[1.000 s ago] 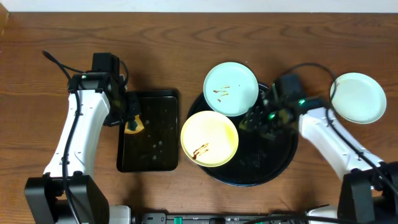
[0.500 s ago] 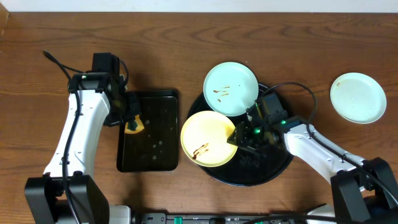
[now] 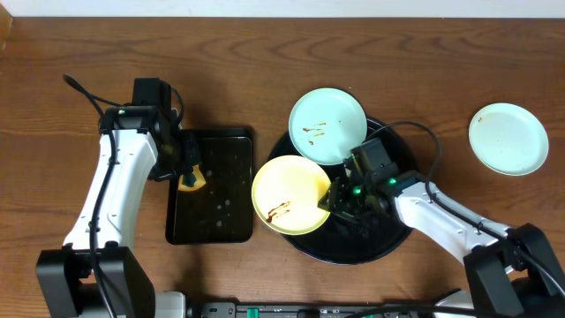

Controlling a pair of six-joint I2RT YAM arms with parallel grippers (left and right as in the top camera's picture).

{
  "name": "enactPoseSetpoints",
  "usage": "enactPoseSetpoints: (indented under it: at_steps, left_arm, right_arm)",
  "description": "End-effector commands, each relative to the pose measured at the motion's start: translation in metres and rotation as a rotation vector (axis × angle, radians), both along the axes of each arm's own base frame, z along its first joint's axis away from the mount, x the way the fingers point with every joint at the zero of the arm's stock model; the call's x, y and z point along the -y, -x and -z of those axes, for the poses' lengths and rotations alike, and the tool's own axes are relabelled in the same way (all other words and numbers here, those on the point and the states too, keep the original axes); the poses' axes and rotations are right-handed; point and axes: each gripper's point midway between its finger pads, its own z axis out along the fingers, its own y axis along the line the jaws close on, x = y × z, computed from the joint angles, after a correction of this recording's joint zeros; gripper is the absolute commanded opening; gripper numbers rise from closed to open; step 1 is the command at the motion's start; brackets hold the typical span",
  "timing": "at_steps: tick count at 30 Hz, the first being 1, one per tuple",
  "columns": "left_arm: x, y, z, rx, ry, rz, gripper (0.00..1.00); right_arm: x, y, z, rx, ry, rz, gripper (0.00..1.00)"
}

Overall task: Clean dirty plates on tray and stack at the side
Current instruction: 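Release the blue plate and grip the yellow plate rim with right gripper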

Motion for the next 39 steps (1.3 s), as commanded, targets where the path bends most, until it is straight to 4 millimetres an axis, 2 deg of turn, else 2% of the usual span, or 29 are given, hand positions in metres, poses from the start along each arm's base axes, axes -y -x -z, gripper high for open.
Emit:
enactPoseSetpoints:
  at_steps: [1,4,7,10,12,15,16,17,18,23,32,34,37,38,39]
  left_arm:
    - [0.002,0.002,0.004,-0.012,0.020,-0.001,0.07]
    - [0.002,0.002,0.004,-0.011,0.020,-0.001,0.07]
    - [0.002,0.001,0.004,-0.007,0.019,-0.001,0.08]
    - [0.002,0.001,0.004,-0.007,0.019,-0.001,0.07]
    - [0.002,0.001,0.004,-0.007,0.019,-0.001,0.07]
    - [0.002,0.001,0.004,-0.008,0.019,0.000,0.07]
    - [0.002,0.001,0.004,-0.007,0.020,0.000,0.07]
    - [0.002,0.001,0.004,-0.007,0.020,0.000,0.08]
    - [0.003,0.001,0.004,-0.007,0.024,0.000,0.07]
    - [0.006,0.001,0.004,-0.006,0.043,0.003,0.07]
    - [0.007,0.001,0.004,-0.007,0.046,0.003,0.08]
    - [0.010,0.001,0.004,-0.010,0.065,0.005,0.08]
    - [0.019,0.001,0.005,-0.008,0.116,0.011,0.07]
    - [0.020,0.000,0.005,-0.004,0.125,0.013,0.07]
    - [0.024,-0.002,0.004,0.004,0.141,0.017,0.07]
  right_arm:
    - [-0.001,0.007,0.008,-0.016,0.046,0.018,0.34]
    - [-0.002,0.008,0.011,-0.014,0.075,0.035,0.36]
    - [-0.004,0.009,0.013,-0.010,0.101,0.057,0.30]
    - [-0.006,0.011,0.015,-0.013,0.121,0.079,0.35]
    - [-0.005,0.012,0.017,-0.017,0.137,0.093,0.32]
    - [-0.008,0.014,0.025,-0.026,0.128,0.106,0.33]
    - [-0.009,0.014,0.028,-0.028,0.120,0.106,0.26]
    - [-0.010,0.015,0.032,-0.037,0.111,0.111,0.11]
    - [-0.011,0.016,0.035,-0.046,0.103,0.118,0.02]
    - [-0.011,0.021,0.046,-0.064,0.090,0.128,0.01]
    - [0.000,0.031,0.051,-0.099,0.149,0.119,0.01]
    - [0.004,0.033,0.048,-0.087,0.163,0.103,0.01]
    - [0.010,0.027,0.032,-0.013,0.189,0.073,0.01]
    - [0.015,0.024,0.024,0.020,0.215,0.070,0.01]
    - [0.027,0.020,0.006,0.072,0.273,0.074,0.01]
